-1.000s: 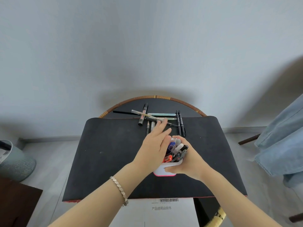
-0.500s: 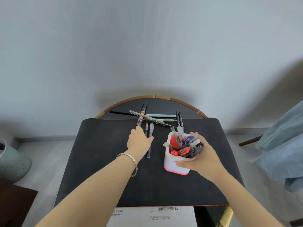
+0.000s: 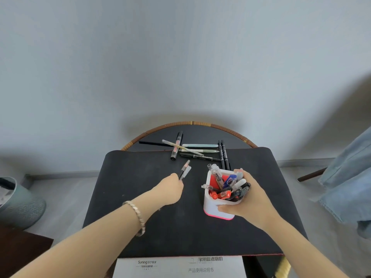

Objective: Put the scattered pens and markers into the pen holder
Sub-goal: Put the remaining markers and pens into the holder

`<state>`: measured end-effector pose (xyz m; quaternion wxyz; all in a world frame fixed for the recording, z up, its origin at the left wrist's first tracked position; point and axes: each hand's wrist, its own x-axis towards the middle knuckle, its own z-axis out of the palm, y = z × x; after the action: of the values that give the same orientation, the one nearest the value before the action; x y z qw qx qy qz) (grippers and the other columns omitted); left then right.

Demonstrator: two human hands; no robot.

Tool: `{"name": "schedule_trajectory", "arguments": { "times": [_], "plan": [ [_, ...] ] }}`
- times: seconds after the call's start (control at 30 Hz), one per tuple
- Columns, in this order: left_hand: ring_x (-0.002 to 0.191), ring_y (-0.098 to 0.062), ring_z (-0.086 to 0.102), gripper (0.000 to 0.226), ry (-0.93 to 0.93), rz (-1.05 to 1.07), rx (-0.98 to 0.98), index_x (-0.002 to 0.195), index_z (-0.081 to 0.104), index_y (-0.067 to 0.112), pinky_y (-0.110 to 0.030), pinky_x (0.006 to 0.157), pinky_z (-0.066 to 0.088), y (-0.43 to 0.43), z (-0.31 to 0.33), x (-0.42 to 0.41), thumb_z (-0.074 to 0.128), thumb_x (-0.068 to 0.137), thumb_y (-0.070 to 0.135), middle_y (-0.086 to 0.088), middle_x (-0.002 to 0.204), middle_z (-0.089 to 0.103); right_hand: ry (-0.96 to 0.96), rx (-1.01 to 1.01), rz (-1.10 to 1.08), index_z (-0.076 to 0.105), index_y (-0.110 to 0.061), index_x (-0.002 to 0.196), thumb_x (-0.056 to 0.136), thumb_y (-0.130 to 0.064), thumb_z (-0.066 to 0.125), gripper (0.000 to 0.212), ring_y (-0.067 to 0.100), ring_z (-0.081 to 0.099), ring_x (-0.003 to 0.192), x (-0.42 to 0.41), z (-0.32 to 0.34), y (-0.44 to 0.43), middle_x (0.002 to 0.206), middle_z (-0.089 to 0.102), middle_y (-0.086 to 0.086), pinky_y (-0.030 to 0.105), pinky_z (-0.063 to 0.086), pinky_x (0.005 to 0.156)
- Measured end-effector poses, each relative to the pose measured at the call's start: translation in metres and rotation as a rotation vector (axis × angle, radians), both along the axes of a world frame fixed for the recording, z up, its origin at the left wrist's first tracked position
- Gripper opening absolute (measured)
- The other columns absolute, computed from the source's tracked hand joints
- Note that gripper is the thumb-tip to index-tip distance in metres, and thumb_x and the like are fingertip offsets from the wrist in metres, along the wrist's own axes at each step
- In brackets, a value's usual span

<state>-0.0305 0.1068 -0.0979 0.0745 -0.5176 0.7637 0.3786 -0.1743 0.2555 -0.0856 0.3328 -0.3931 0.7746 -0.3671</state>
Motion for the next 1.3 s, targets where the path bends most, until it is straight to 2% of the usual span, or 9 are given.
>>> {"name": "schedule_trajectory", "arguments": {
  "times": [0.17, 0.27, 0.33, 0.57, 0.73, 0.9, 1.07, 1.17, 1.3],
  "plan": [
    [0.058, -0.007, 0.05, 0.014, 0.682, 0.31, 0.013, 0.103, 0.052, 0.019, -0.017, 0.053, 0.042, 0.003, 0.061, 0.028, 0.04, 0.096, 0.019, 0.002, 0.067, 0.054, -0.045, -0.051, 0.078, 0.04, -0.031, 0.113, 0.055, -0.013, 0.087, 0.077, -0.007, 0.052, 0.08, 0.026, 0.0, -0.015, 0.093, 0.048, -0.03, -0.008, 0.039, 0.06],
    [0.101, -0.018, 0.064, 0.021, 1.086, 0.422, 0.062, 0.099, 0.052, 0.023, -0.029, 0.092, 0.047, 0.009, 0.092, 0.04, 0.041, 0.094, 0.007, -0.005, 0.105, 0.067, -0.093, -0.06, 0.13, 0.037, -0.025, 0.13, 0.055, -0.015, 0.087, 0.09, 0.0, 0.055, 0.097, 0.046, -0.005, -0.027, 0.107, 0.051, -0.024, 0.001, 0.043, 0.077],
    [0.106, -0.019, 0.064, 0.024, 1.174, 0.409, 0.102, 0.092, 0.053, 0.023, -0.028, 0.097, 0.045, 0.018, 0.103, 0.044, 0.042, 0.093, 0.001, -0.006, 0.107, 0.068, -0.063, -0.058, 0.147, 0.034, -0.023, 0.134, 0.056, -0.02, 0.087, 0.094, 0.009, 0.051, 0.115, 0.054, -0.007, -0.031, 0.12, 0.05, -0.016, 0.019, 0.044, 0.096],
    [0.104, -0.006, 0.061, 0.028, 0.77, 0.211, 0.033, 0.083, 0.059, 0.025, -0.035, 0.103, 0.044, 0.038, 0.073, 0.037, 0.054, 0.086, -0.002, 0.008, 0.104, 0.068, 0.015, -0.035, 0.15, 0.029, -0.023, 0.137, 0.058, -0.022, 0.086, 0.098, 0.016, 0.047, 0.124, 0.057, -0.003, -0.029, 0.136, 0.047, -0.005, 0.026, 0.041, 0.101],
    [0.088, 0.003, 0.066, 0.047, 0.781, 0.121, -0.213, 0.104, 0.044, 0.038, -0.01, 0.083, 0.049, 0.037, 0.073, 0.04, 0.061, 0.083, 0.0, 0.008, 0.09, 0.069, 0.026, -0.03, 0.149, 0.029, -0.024, 0.137, 0.057, -0.022, 0.086, 0.098, 0.014, 0.047, 0.121, 0.057, -0.003, -0.029, 0.135, 0.047, -0.005, 0.025, 0.042, 0.099],
    [0.123, -0.007, 0.049, 0.046, 0.567, -0.182, -0.362, 0.126, 0.042, 0.039, -0.022, 0.103, 0.037, 0.04, 0.057, 0.043, 0.05, 0.091, 0.011, 0.011, 0.13, 0.054, -0.013, -0.059, 0.167, 0.031, -0.024, 0.134, 0.06, -0.017, 0.085, 0.092, -0.002, 0.044, 0.097, 0.057, -0.002, -0.027, 0.113, 0.043, -0.02, -0.007, 0.035, 0.07],
    [0.141, 0.002, 0.007, 0.044, 0.245, -0.392, -0.535, 0.142, 0.025, 0.027, -0.014, 0.113, 0.005, 0.042, 0.038, 0.043, 0.028, 0.099, 0.026, 0.017, 0.154, 0.007, 0.003, -0.069, 0.169, 0.03, -0.024, 0.135, 0.059, -0.02, 0.085, 0.095, -0.001, 0.041, 0.104, 0.057, -0.003, -0.028, 0.117, 0.042, -0.017, 0.005, 0.033, 0.087],
    [0.135, 0.008, -0.009, 0.042, 0.269, -0.468, -0.433, 0.138, 0.01, 0.041, -0.021, 0.117, 0.0, 0.046, 0.044, 0.045, 0.02, 0.098, 0.035, 0.028, 0.144, -0.004, -0.017, -0.067, 0.175, 0.035, -0.025, 0.129, 0.055, -0.019, 0.087, 0.09, 0.0, 0.05, 0.099, 0.055, -0.007, -0.028, 0.112, 0.048, -0.019, -0.002, 0.037, 0.079],
    [0.13, 0.012, 0.018, 0.051, 0.598, -0.208, -0.098, 0.138, 0.032, 0.039, -0.009, 0.108, 0.015, 0.033, 0.061, 0.039, 0.025, 0.091, 0.056, 0.03, 0.142, 0.023, -0.061, -0.072, 0.176, 0.042, -0.024, 0.123, 0.055, -0.016, 0.087, 0.081, -0.001, 0.056, 0.102, 0.043, -0.008, -0.026, 0.107, 0.053, -0.022, -0.003, 0.042, 0.072]
  ]
}}
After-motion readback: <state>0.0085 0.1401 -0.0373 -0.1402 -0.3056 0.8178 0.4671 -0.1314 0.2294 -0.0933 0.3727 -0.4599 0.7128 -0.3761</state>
